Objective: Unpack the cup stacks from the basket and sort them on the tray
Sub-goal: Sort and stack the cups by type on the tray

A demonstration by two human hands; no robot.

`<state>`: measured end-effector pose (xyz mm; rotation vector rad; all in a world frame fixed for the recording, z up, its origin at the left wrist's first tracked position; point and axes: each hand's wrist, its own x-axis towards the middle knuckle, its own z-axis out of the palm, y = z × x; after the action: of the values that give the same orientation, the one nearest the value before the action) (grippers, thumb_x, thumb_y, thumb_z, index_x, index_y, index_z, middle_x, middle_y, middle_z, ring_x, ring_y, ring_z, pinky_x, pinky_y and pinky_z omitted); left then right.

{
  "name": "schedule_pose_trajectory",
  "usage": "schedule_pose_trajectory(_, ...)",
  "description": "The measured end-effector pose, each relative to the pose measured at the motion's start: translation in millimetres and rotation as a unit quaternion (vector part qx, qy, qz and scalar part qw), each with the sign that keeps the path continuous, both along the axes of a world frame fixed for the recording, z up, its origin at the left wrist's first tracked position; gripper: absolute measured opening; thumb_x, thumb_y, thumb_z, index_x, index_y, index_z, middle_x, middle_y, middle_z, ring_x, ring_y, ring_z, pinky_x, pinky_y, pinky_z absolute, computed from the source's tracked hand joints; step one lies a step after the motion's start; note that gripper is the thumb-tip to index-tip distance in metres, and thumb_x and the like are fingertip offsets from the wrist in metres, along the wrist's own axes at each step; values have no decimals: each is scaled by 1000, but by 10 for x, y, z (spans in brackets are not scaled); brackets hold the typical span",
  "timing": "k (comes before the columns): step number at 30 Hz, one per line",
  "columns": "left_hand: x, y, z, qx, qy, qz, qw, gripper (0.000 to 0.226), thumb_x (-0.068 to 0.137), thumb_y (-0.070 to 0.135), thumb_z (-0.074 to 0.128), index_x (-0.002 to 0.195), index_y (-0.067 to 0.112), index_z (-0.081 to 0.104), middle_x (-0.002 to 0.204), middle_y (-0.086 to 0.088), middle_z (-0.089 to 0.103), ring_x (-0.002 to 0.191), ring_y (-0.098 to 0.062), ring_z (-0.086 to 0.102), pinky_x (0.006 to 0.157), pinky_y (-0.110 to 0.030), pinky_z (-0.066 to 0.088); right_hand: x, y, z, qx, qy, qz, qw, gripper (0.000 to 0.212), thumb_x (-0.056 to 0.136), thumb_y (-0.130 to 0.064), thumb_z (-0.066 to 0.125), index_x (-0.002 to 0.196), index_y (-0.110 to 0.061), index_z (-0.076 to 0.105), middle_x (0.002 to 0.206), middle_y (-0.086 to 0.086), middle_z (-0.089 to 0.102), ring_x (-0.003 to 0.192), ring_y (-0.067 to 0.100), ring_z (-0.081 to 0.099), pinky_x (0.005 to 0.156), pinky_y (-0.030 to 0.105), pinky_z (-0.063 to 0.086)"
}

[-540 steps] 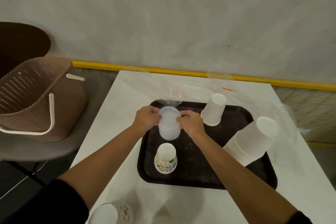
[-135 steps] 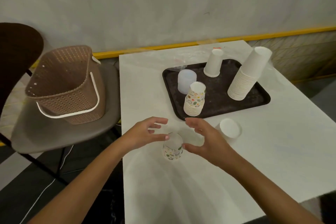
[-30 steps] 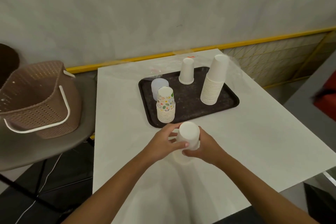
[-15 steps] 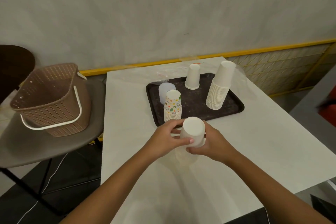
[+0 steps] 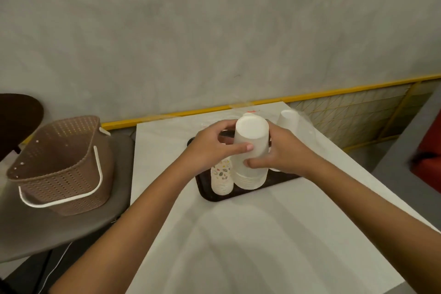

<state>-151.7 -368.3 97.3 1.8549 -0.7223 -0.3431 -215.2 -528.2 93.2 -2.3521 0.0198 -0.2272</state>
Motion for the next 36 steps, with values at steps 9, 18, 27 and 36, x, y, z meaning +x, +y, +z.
schedule_pose_trajectory(9, 573, -453, 478, -20, -46, 26, 998, 56, 74, 29, 75, 125, 27, 52, 118, 13, 55, 97, -7, 60, 73, -12, 46, 706, -484, 427, -26, -57, 3, 998, 79, 61, -22, 82, 129, -21, 42, 113, -7, 55, 101, 15, 53, 82, 29, 48)
schedule_pose_trajectory(18, 1099, -1281, 585, -65, -26, 69, 995, 55, 77, 25, 73, 126, 26, 50, 119, 14, 52, 104, -10, 58, 80, -20, 48, 1422, -1340, 564, -4, -60, 26, 998, 77, 62, -20, 83, 128, -22, 43, 113, -7, 56, 99, 14, 54, 82, 27, 47)
schedule_pose_trajectory(27, 1677, -1957, 256, -37, -25, 126, 991, 56, 78, 23, 72, 127, 25, 47, 128, 9, 50, 113, -16, 55, 92, -29, 46, 2196, -2034, 210, 24, -29, 82, 996, 76, 61, -20, 83, 127, -22, 44, 112, -7, 56, 99, 14, 55, 80, 25, 45)
schedule_pose_trajectory(36, 2114, -2293, -335, -2, 12, 186, 983, 54, 79, 21, 70, 127, 24, 45, 126, 9, 49, 114, -15, 52, 88, -26, 44, 2789, -2269, -458, 72, 37, 123, 989, 78, 63, -19, 83, 130, -22, 41, 117, -7, 52, 105, 14, 51, 89, 31, 49)
